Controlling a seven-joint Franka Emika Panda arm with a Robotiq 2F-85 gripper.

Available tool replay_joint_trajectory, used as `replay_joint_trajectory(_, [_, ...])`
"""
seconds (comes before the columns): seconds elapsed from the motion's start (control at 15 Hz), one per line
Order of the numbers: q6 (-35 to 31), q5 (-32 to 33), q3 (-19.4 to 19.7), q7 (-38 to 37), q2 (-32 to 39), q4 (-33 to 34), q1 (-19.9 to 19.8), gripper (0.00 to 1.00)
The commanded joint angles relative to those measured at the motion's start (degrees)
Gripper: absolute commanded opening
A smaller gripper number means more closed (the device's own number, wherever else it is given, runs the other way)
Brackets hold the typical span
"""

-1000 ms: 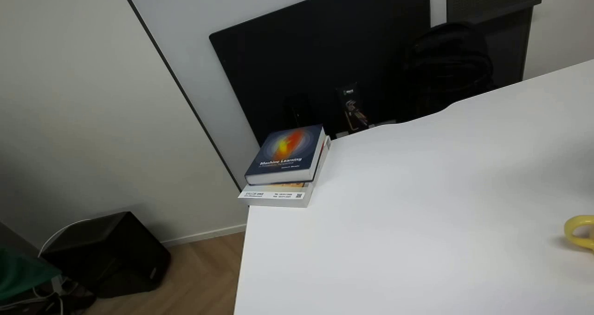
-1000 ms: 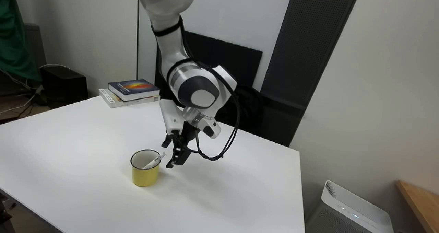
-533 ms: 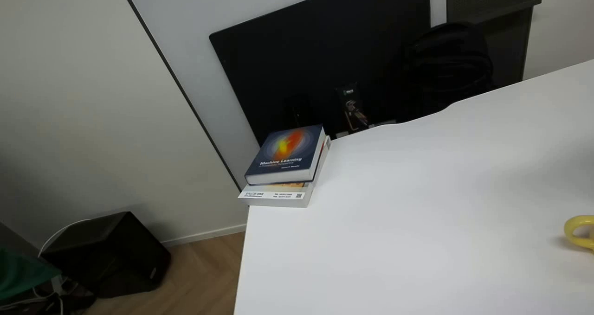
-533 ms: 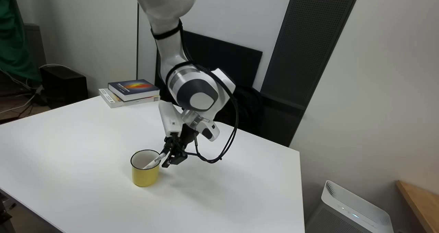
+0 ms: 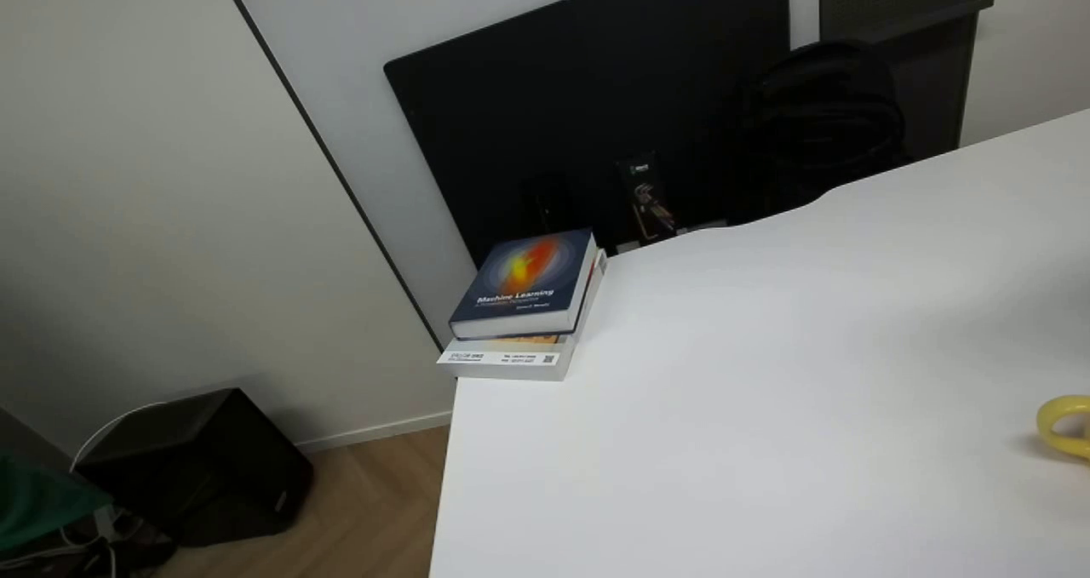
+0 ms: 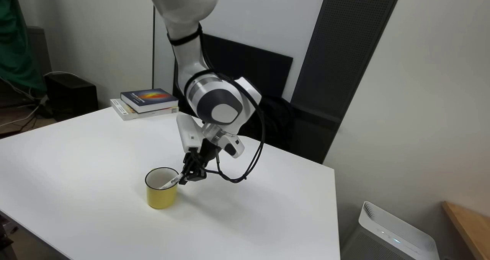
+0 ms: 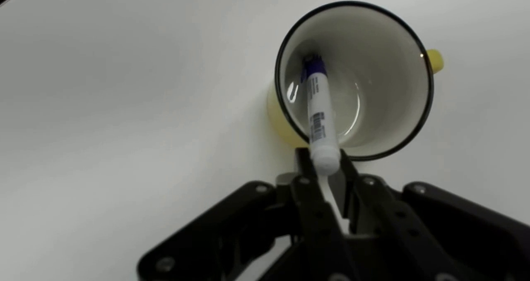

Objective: Remove the marker from the cup and put it on table

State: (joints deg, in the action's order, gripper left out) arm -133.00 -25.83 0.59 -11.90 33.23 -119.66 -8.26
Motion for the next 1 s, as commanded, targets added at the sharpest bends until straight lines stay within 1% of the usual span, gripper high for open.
replay_joint_trajectory(0.0, [0.0, 0.6, 1.2, -2.6, 1.3, 0.4, 1.3, 0.04])
replay_joint_trajectory(0.27, [1.0, 0.6, 0.8, -2.5, -0.1, 1.4, 1.5, 0.04])
replay_joint_trajectory(0.6, [0.8, 1.2, 0.7, -2.8, -1.7, 3.5, 2.9, 0.04])
replay_joint_trajectory(0.93, [1.1, 4.6, 2.2, -4.5, -3.2, 5.3, 4.7, 0.04])
